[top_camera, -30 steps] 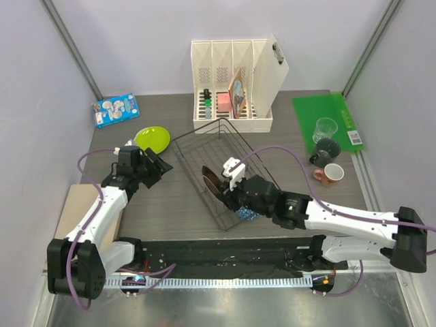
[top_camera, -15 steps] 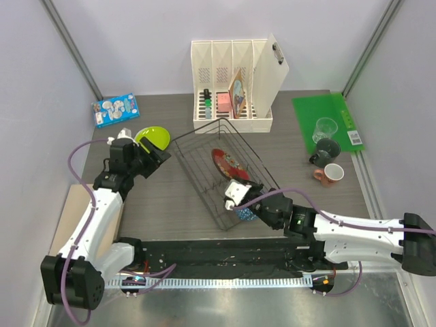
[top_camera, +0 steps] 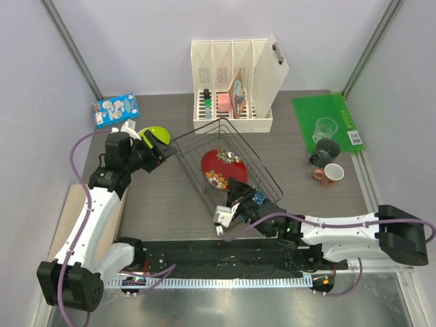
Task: Unload the mixed dishes from the dish rack
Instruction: Pick up the plate from the dish rack, then place the plate at the center of the board.
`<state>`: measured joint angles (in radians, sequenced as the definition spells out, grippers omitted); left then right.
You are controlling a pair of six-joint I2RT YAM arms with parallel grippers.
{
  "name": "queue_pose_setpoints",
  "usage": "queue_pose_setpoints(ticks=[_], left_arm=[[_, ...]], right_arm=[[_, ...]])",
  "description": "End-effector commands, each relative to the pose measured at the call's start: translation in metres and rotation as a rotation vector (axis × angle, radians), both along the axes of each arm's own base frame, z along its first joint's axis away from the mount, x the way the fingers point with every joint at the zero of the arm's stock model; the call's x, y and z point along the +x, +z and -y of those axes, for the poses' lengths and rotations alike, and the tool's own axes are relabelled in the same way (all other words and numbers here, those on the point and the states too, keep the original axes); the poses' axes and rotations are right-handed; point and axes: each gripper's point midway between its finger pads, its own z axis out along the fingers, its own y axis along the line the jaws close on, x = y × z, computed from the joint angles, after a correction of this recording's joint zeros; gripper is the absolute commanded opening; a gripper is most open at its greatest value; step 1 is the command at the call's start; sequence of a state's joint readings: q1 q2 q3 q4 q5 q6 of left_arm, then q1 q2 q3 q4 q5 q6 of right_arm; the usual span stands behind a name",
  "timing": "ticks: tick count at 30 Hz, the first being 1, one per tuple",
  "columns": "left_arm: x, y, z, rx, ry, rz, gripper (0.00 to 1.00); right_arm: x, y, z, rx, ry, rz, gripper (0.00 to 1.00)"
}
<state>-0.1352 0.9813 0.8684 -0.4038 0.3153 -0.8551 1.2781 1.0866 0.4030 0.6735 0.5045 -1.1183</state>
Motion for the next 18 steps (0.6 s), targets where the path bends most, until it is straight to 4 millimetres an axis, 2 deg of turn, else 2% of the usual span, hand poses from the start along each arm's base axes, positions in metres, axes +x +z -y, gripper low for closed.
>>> queue_pose_setpoints(ticks=[1,6,8,10,11,15,18], left_arm=[[-0.011,0.021,0.027,-0.038,-0.155,0.049,0.68],[-0.021,0.026,0.042,-0.027,-0.219,0.084,0.75],[-0.026,0.018,0.046,-0.025,-0.230,0.068,0.85],[-0.030,0.016,0.048,-0.023,-0.236,0.069,0.91],[-0.032,0.016,0.049,-0.022,-0.239,0.069,0.99],[-0.039,0.009,0.052,-0.015,-0.267,0.063,1.00],[-0.043,0.001,0.055,-0.016,-0.283,0.042,0.96]], right_arm=[[-0.009,0.027,-0.018,-0.017,0.026,0.179,0.01],[-0.018,0.019,-0.041,-0.073,0.081,0.206,0.01],[-0.019,0.013,-0.051,-0.113,0.096,0.220,0.01],[-0.021,0.009,-0.058,-0.134,0.115,0.227,0.01],[-0.021,0.009,-0.059,-0.136,0.118,0.229,0.01],[-0.021,0.011,-0.067,-0.141,0.129,0.243,0.01],[-0.021,0.016,-0.074,-0.146,0.140,0.261,0.01]])
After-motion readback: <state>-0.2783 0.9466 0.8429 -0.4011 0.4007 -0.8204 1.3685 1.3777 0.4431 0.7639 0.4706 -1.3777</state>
